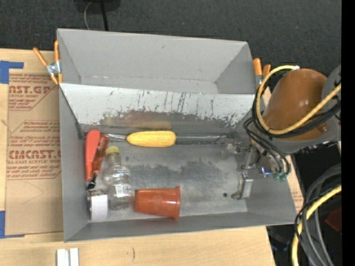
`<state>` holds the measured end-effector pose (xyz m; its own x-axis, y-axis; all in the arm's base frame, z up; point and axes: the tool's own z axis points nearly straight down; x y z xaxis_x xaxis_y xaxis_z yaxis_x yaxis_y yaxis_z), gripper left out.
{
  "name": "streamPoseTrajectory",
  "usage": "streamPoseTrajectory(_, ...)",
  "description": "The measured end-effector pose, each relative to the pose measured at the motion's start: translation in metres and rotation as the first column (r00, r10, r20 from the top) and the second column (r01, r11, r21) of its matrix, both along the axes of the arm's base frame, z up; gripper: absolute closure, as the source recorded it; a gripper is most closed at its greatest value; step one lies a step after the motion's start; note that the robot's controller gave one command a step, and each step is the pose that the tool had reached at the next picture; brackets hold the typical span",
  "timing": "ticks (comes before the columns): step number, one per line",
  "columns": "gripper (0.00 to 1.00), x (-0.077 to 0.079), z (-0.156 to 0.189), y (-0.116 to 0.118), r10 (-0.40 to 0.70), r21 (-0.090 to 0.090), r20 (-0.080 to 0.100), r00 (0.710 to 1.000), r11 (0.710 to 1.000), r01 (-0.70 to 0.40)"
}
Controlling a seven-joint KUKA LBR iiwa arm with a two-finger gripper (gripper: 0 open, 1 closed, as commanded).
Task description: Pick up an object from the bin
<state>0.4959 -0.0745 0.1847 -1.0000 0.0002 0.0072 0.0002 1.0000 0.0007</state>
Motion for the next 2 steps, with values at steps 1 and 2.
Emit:
streamPoseTrajectory(1,0.0,0.002,0.004,0.0,0.001,-0.001,0.008,1.0,1.0,-0.001)
streamPoseTrajectory(2,0.0,0.042,-0.058,0.036,0.108,-0.001,0.009,0.994,0.994,-0.108)
